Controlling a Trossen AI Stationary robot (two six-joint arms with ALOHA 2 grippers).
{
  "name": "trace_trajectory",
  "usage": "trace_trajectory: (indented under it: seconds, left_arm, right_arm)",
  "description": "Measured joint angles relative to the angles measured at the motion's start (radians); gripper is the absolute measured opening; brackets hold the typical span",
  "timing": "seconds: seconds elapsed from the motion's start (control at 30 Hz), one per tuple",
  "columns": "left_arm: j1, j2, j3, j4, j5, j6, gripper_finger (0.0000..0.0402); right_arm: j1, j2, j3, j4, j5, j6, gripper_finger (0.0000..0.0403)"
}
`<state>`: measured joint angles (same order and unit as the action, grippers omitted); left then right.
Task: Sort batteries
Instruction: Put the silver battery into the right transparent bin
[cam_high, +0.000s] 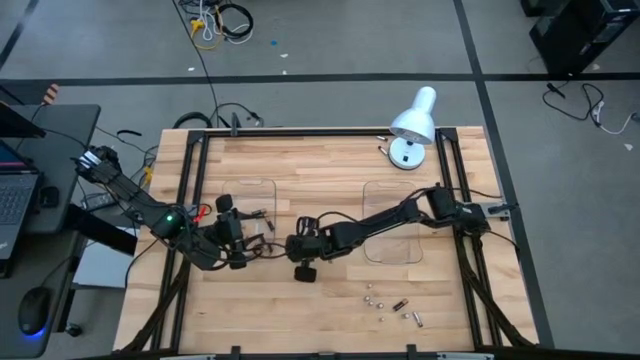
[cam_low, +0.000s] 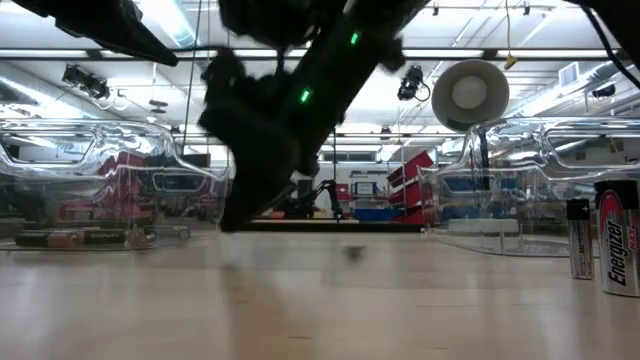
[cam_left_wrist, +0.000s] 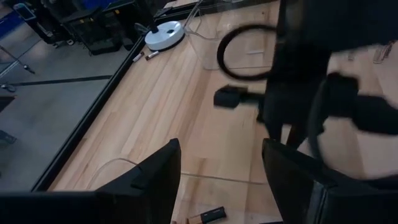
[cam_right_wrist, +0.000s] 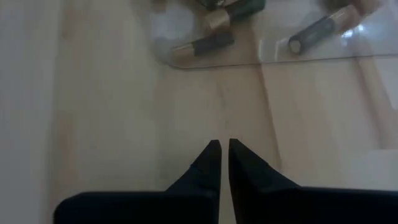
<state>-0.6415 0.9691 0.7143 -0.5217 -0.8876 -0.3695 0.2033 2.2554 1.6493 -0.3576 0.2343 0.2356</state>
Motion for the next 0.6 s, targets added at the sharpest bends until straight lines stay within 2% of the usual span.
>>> trace_trajectory:
  seconds: [0.1, 0.2, 0.33, 0.43, 0.6]
  left_arm:
    - [0.0, 0.0, 0.0, 0.0, -0.001, 0.001, 0.0223]
    - [0.0, 0.0, 0.0, 0.001, -0.005, 0.001, 0.0223]
    - [0.0, 0.0, 0.0, 0.0, -0.01, 0.027, 0.0223]
    - [0.0, 0.0, 0.0, 0.004, -0.02, 0.049, 0.0223]
    - [0.0, 0.002, 0.0, 0.004, -0.038, 0.052, 0.0223]
  right_arm:
    - [0.005, -0.053, 0.0, -0.071, -0.003, 0.05, 0.0022]
    - [0.005, -0.127, 0.0, -0.172, -0.004, 0.166, 0.0026]
    - [0.006, -0.239, 0.001, -0.477, -0.036, 0.238, 0.0036]
    - [0.035, -0.284, 0.001, -0.651, -0.059, 0.092, 0.0048]
    - [0.117, -0.297, 0.001, -0.649, -0.078, -0.165, 0.0065]
